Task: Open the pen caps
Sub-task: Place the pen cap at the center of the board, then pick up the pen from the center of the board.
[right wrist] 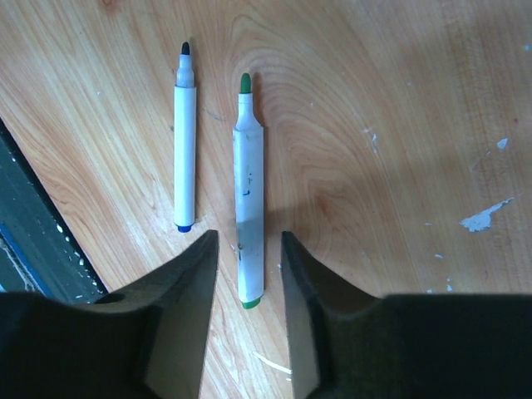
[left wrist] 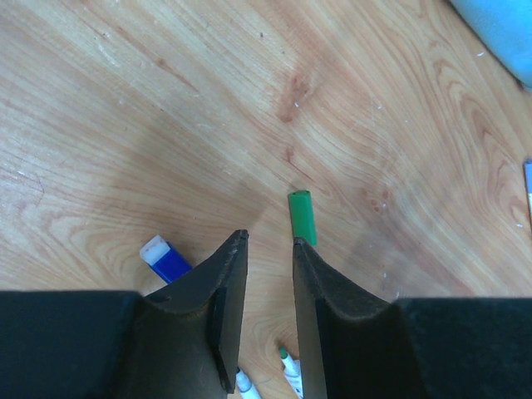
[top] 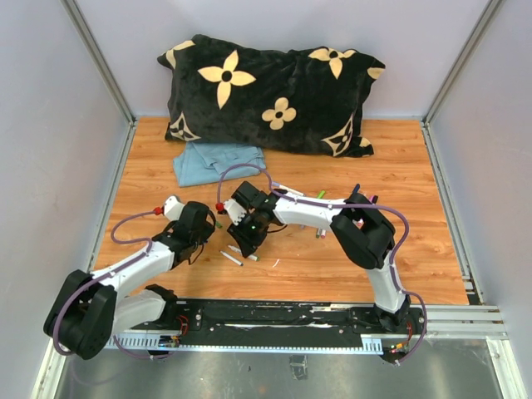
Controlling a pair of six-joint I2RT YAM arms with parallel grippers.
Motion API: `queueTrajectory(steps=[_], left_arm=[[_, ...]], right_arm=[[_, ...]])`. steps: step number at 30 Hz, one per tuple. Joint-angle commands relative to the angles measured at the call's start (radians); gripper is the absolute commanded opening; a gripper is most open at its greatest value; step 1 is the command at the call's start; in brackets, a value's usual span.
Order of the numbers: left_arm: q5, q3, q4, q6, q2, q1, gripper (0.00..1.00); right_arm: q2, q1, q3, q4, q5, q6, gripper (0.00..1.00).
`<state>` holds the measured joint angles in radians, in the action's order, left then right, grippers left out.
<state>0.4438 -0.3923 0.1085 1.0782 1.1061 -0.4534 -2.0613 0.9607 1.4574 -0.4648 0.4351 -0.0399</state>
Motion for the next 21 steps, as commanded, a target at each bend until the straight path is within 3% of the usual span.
queueTrajectory(steps=[1,3,7,12,21], left_arm=[[0.014,-0.024,0.038,-0.024,-0.064,0.009,0.33],[0.005,-0.034,0.061,-0.036,-0.121,0.008,0.35],[-0.043,-0.024,0.061,-0.080,-0.242,0.008,0.37],[-0.162,0.026,0.015,-0.152,-0.395,0.009,0.41],[-0.415,0.156,-0.235,-0.287,-0.628,0.009,0.75]], right_arm=[[0.018,0.011,0.021,-0.057,-0.052,0.049,0.42],[0.060,0.007,0.026,-0.065,-0.060,0.079,0.43],[0.163,0.004,0.035,-0.120,-0.074,0.183,0.55],[0.313,-0.054,-0.017,-0.194,0.018,0.390,0.59],[0.596,-0.388,-0.148,-0.214,0.299,0.531,0.59]])
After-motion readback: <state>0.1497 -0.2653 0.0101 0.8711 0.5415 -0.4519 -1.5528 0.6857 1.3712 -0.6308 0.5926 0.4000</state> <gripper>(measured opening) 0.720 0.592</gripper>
